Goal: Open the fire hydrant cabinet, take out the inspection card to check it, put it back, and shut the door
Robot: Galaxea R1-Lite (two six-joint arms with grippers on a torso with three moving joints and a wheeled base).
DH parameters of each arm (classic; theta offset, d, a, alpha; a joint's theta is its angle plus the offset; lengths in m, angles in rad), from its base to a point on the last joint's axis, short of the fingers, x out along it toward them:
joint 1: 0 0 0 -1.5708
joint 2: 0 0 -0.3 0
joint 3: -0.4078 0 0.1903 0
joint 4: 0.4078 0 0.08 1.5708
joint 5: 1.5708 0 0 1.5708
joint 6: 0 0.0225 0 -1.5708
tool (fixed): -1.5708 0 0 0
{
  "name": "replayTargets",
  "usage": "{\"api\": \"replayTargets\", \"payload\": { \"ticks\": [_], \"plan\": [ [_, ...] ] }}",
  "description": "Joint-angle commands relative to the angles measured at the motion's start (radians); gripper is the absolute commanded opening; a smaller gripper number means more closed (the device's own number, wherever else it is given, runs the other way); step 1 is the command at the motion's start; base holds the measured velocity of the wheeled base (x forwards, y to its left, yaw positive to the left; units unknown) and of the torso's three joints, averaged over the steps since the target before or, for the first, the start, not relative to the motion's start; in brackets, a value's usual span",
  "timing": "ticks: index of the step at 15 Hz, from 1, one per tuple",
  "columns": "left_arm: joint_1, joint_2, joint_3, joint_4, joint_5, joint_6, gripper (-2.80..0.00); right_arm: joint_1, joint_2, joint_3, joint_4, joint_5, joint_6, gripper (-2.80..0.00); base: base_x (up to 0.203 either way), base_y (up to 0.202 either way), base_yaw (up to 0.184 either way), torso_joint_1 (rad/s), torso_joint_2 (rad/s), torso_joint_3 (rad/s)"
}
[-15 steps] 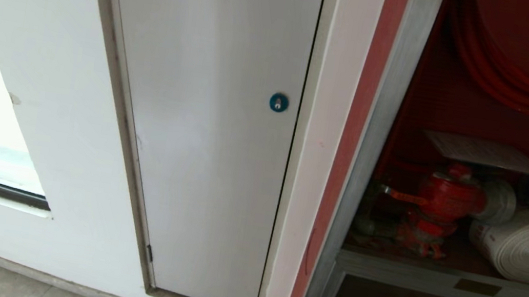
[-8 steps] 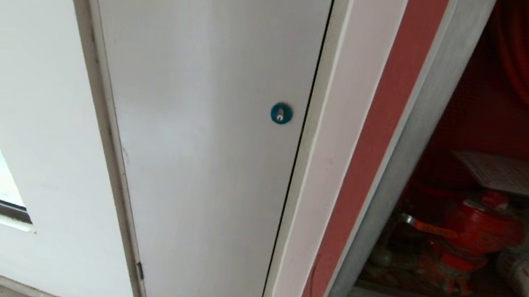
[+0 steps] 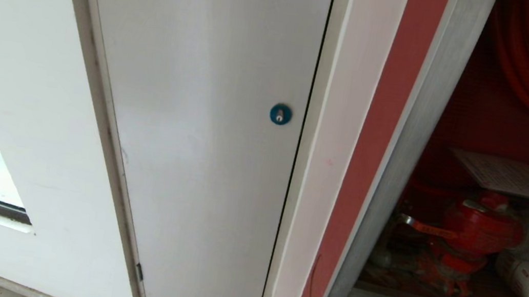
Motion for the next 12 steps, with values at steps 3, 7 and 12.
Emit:
{"api": "replayTargets", "payload": {
  "ticks": [3,7,12],
  "plan": [
    [0.000,0.001,0.005,0.000,0.000,0.000,-2.80,0.000,0.001,-0.001,0.003,0.001,-0.001,-2.80,0.000,0.000,0.000,0.000,0.00,0.000],
    [0.000,0.001,0.005,0.000,0.000,0.000,-2.80,0.000,0.001,-0.001,0.002,0.001,0.001,-2.80,0.000,0.000,0.000,0.000,0.00,0.000],
    [0.001,0.001,0.005,0.000,0.000,0.000,-2.80,0.000,-0.001,-0.001,0.002,0.001,0.001,-2.80,0.000,0.000,0.000,0.000,0.00,0.000]
  ]
}}
